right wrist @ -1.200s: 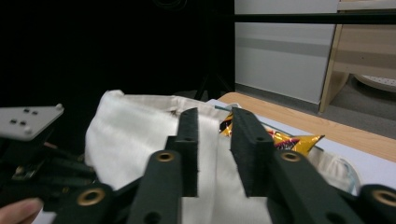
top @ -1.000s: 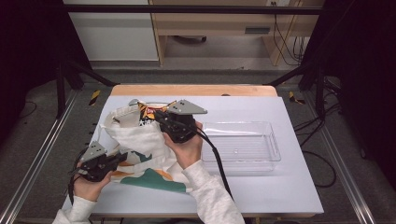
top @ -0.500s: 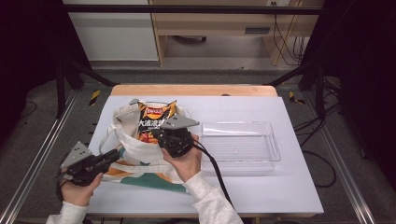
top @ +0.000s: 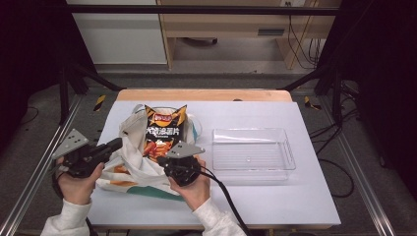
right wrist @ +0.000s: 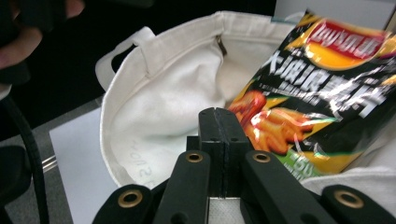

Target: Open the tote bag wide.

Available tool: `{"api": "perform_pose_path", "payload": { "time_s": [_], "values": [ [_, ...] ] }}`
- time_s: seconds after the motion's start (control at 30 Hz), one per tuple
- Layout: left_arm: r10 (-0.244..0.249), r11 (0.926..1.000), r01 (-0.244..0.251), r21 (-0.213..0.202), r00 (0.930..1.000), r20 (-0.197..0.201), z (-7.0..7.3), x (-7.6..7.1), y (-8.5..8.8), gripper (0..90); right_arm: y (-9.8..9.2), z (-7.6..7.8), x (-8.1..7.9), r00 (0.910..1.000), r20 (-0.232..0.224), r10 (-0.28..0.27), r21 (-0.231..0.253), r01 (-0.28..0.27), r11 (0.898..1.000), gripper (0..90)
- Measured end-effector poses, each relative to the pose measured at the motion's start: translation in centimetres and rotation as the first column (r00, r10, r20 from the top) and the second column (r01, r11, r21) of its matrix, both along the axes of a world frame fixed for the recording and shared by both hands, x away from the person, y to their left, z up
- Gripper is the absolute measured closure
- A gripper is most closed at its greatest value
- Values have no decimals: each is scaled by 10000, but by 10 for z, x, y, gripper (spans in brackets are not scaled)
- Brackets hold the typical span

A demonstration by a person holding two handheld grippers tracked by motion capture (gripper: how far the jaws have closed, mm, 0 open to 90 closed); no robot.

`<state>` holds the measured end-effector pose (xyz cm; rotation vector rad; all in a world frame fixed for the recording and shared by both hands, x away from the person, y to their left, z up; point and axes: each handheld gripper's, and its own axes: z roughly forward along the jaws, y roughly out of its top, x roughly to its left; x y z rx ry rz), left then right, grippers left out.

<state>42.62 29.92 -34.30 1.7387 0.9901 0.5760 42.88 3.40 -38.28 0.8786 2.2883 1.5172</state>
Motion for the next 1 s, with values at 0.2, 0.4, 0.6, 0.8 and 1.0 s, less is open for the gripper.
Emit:
{"api": "perform_pose_path", "payload": {
  "time_s": [0.2,0.4,0.6,0.8,1.0],
  "values": [
    [160,9969,-92,786,9962,-858,-25,9,-3,889,0,-20,-9,9997,-236,52,-89,-54,9999,900],
    [382,9921,-197,1238,9882,-1483,-54,4,6,894,-2,-34,-10,9987,-506,-2,-97,-3,10000,900],
    [572,9827,-168,1844,9747,-2161,-83,-1,12,897,-9,-35,-8,9986,-284,-446,-208,440,9988,900],
    [536,9813,-65,1925,9692,-2402,-92,-3,15,900,-23,-40,-7,9935,-378,-1069,-353,1056,9938,900],
    [508,9763,64,2161,9649,-2579,-100,-6,12,900,-28,-57,-16,9912,-378,-1267,-651,1241,9901,900]
  ]
}}
